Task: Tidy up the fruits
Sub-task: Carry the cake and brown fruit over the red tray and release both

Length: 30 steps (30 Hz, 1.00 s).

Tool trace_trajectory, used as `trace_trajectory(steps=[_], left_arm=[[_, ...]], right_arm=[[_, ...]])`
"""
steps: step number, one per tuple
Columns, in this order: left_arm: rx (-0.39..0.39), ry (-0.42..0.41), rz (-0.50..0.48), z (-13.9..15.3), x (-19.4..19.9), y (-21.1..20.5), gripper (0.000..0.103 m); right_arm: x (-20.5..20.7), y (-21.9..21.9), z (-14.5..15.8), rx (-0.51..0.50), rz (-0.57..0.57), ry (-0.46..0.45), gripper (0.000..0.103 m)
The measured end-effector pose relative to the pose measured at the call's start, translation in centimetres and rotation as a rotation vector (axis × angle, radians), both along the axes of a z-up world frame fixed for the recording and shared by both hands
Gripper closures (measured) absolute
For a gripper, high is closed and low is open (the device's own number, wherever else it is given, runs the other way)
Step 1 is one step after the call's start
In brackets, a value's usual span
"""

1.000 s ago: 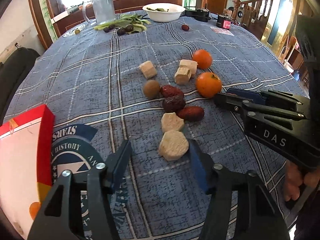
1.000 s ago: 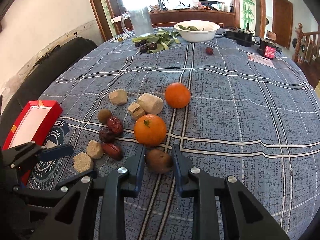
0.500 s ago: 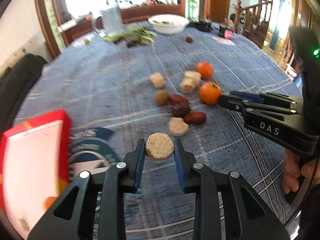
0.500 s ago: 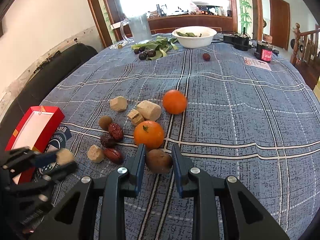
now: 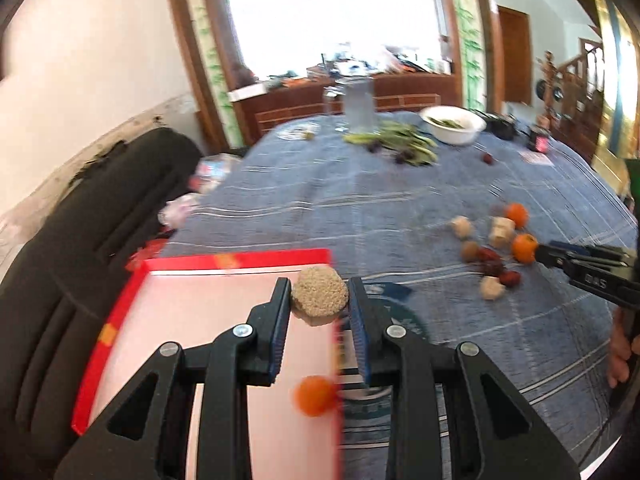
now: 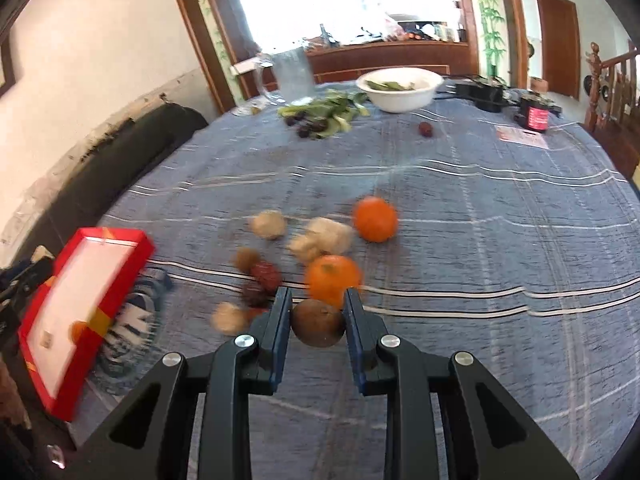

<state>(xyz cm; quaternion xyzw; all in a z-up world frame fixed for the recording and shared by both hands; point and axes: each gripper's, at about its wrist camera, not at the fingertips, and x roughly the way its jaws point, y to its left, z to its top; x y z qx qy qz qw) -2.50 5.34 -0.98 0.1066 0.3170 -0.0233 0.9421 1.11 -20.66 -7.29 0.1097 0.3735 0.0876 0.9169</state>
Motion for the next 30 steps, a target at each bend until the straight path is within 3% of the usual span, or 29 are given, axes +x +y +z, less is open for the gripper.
trace_trajectory(steps=[9,16,30], left_arm=[[0.005,-0.054,0.165,0.5,-1.4,7.2,0.072],[0.016,-0.055,0.279,-0.4,-1.7,11.8,0.072],[0.037,-0.044,0.362,-2.3,-1.3,15.5,0.072]], right_arm=[[-0.3,11.1,3.4,0.049,0.225,-0.074,0.078],[0.1,19.6,3.6,0.041,0.387,-0.065,0.078],[-0.8,26.1,2.0,0.025,0.526,-0.012,0.078]])
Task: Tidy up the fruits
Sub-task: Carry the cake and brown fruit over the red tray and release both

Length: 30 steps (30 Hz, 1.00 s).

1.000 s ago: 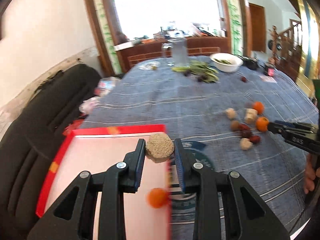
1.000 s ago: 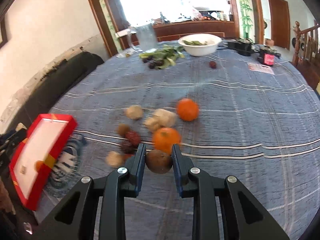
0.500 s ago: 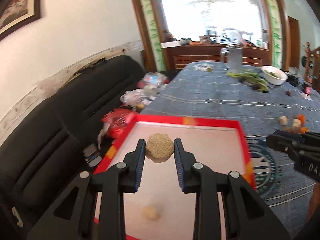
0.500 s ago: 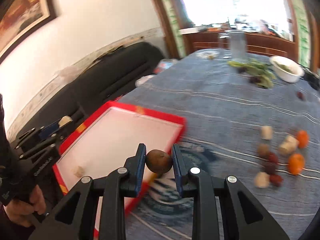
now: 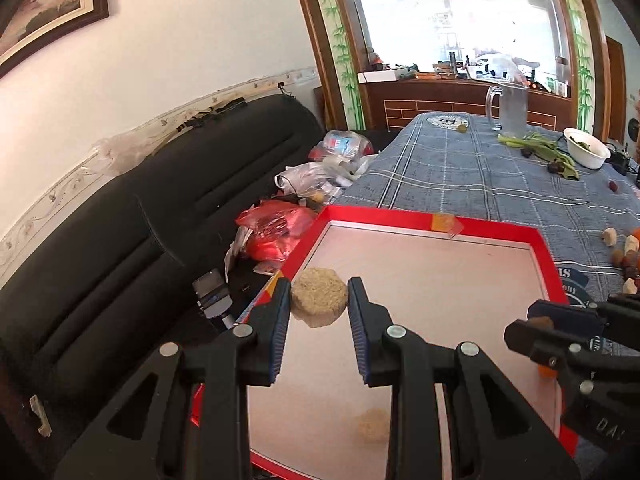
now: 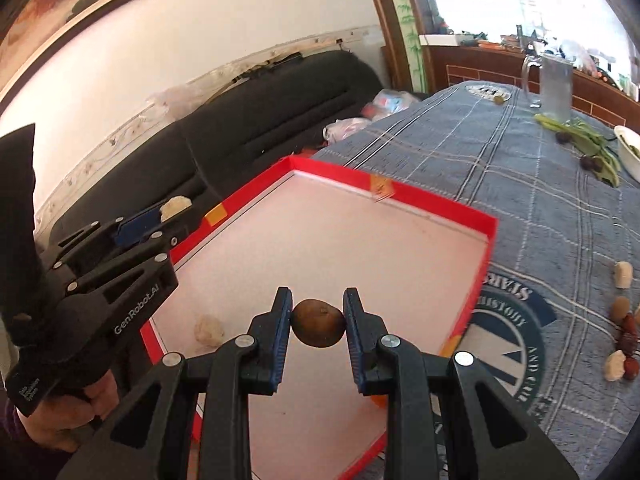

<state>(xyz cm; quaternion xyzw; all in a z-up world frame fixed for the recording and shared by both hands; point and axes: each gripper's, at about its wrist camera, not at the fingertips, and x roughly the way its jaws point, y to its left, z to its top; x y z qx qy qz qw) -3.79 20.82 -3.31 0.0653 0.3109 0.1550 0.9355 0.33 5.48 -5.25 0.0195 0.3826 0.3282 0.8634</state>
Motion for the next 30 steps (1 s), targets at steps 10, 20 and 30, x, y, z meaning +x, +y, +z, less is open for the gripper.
trace_trajectory(steps=[10,20,30], left_arm=[[0.007,0.016,0.034,-0.8,0.1,1.2,0.072],[0.041,0.028,0.065,-1.6,0.3,1.7,0.072],[0.073,0.084,0.079,-2.8,0.9,1.4,0.066]], right_arm=[[-0.4,1.7,-1.0,-0.023,0.042,0.018,0.078],[-0.6,2.5,-1.5,-0.041,0.063,0.025,0.078],[-0.5,2.7,-2.4,-0.075,0.075,0.052,0.078]])
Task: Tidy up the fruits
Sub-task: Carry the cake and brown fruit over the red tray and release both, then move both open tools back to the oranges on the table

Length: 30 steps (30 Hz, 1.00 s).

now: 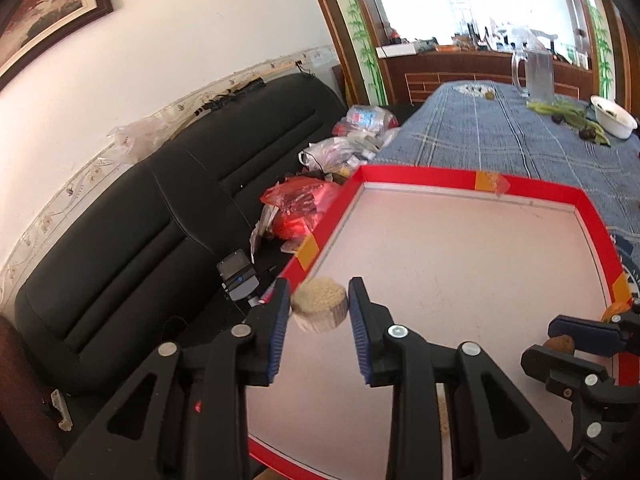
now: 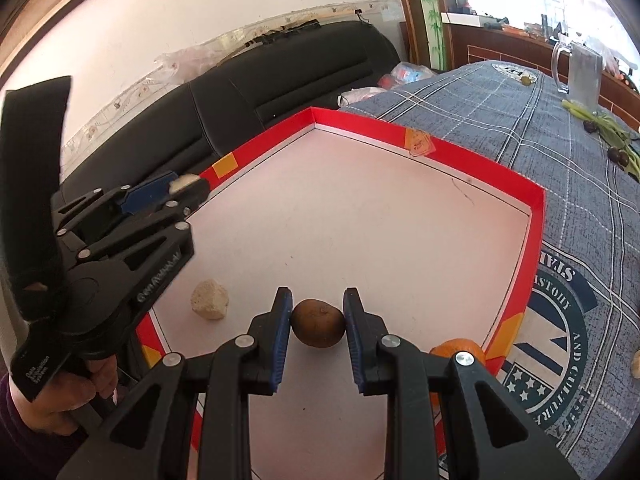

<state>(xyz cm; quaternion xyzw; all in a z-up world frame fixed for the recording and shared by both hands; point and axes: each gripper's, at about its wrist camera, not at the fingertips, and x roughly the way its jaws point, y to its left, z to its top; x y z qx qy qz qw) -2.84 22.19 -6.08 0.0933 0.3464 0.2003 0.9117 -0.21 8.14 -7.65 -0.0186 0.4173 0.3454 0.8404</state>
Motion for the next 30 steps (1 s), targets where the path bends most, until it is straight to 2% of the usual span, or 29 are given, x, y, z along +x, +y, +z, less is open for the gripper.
trace_trajectory(steps=[2,5,9,11,13,18,22,26,30], left_arm=[[0.010,0.005,-0.004,-0.1,0.0,-0.4,0.052],[0.027,0.003,-0.013,0.1,-0.1,-1.0,0.040],[0.025,-0.009,-0.037,0.8,-0.2,-2.0,0.033],[0.007,-0.021,-0.063,1.2,-0.3,-3.0,0.024],[-0.006,-0.034,-0.095,1.6,-0.5,-4.2,0.021],[-0.018,-0.040,-0.218,2.6,-0.7,-9.0,0.020],[-0.036,-0.014,-0.343,2.8,-0.6,-13.4,0.009],[-0.061,0.042,-0.475,2.4,-0.2,-18.1,0.009],[-0.107,0.110,-0.550,1.7,0.8,-21.4,0.009]], right_arm=[[0.0,-0.1,0.2,-0.016,-0.003,-0.004,0.077],[0.0,-0.8,0.5,-0.005,-0.015,0.004,0.067],[-0.1,-2.8,1.7,0.040,-0.054,-0.024,0.063],[-0.1,-4.4,2.4,0.063,-0.088,-0.044,0.060],[0.0,-5.9,2.9,0.077,-0.119,-0.057,0.057],[0.6,-11.3,3.4,0.106,-0.234,-0.064,0.057],[0.9,-16.6,3.1,0.101,-0.343,-0.070,0.057],[1.0,-22.7,2.7,0.065,-0.470,-0.073,0.054],[1.9,-28.0,2.1,0.009,-0.593,-0.083,0.053]])
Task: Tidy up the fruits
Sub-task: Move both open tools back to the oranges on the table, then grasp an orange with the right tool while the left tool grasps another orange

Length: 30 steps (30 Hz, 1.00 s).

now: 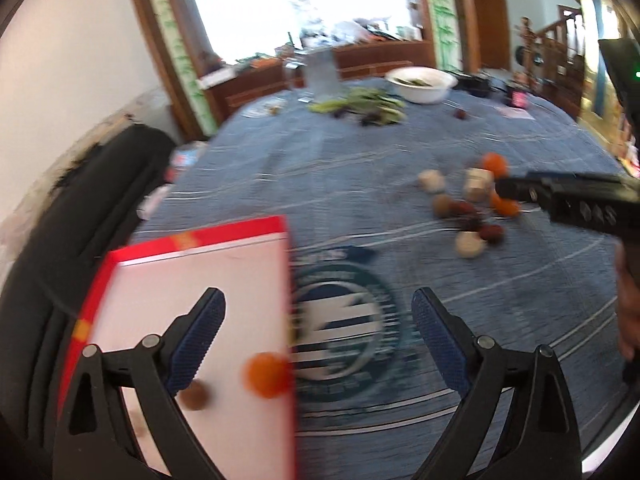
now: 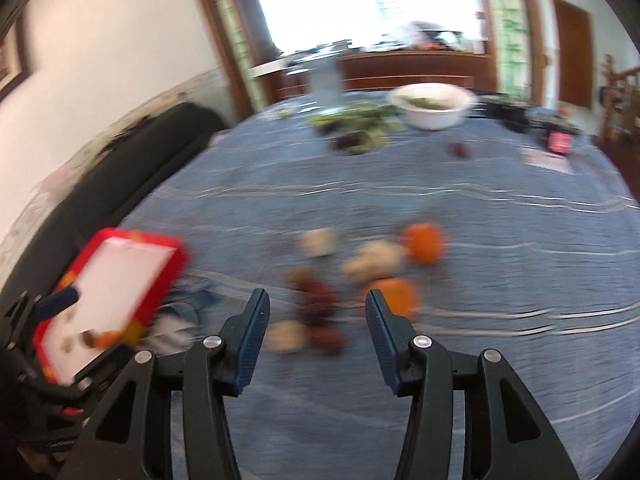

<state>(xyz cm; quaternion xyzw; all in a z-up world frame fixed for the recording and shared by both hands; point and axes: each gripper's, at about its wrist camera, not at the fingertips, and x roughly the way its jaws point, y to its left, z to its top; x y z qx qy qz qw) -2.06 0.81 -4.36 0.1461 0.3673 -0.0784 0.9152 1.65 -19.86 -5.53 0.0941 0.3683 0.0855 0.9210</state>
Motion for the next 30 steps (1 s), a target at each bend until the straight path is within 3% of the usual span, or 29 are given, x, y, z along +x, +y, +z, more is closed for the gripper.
trace_trajectory(steps=[3,6,9,12,20,26,30], left_arm=[[-0.034,0.048,-0.052,-0.2,0.7,-2.3,0.009],[-0.049,0.071,-0.092,0.0,1.3,-4.6,0.009],[-0.061,0.072,-0.153,0.3,2.0,-6.9,0.009],[-0.078,0.124,-0.216,-0.1,3.2,-9.2,0.009],[-0.064,0.199,-0.263,-2.0,6.0,-13.7,0.017],[-0.041,0.242,-0.245,-4.0,7.4,-15.8,0.027],[-0.018,0.204,-0.236,-4.1,7.9,-16.5,0.028]], right_arm=[[1.7,-3.5,-0.3,0.010,-0.074,0.030,0.053],[4.6,-6.3,-0.6,0.116,-0.120,0.083,0.053],[7.2,-7.2,-1.2,0.149,-0.134,0.132,0.053],[9.0,-7.5,-2.4,0.214,-0.116,0.176,0.054],[10.6,-9.2,-4.9,0.372,-0.084,0.248,0.063],[11.1,-8.9,-5.2,0.393,-0.051,0.259,0.066],[11.3,-9.3,-5.4,0.428,-0.002,0.291,0.069]])
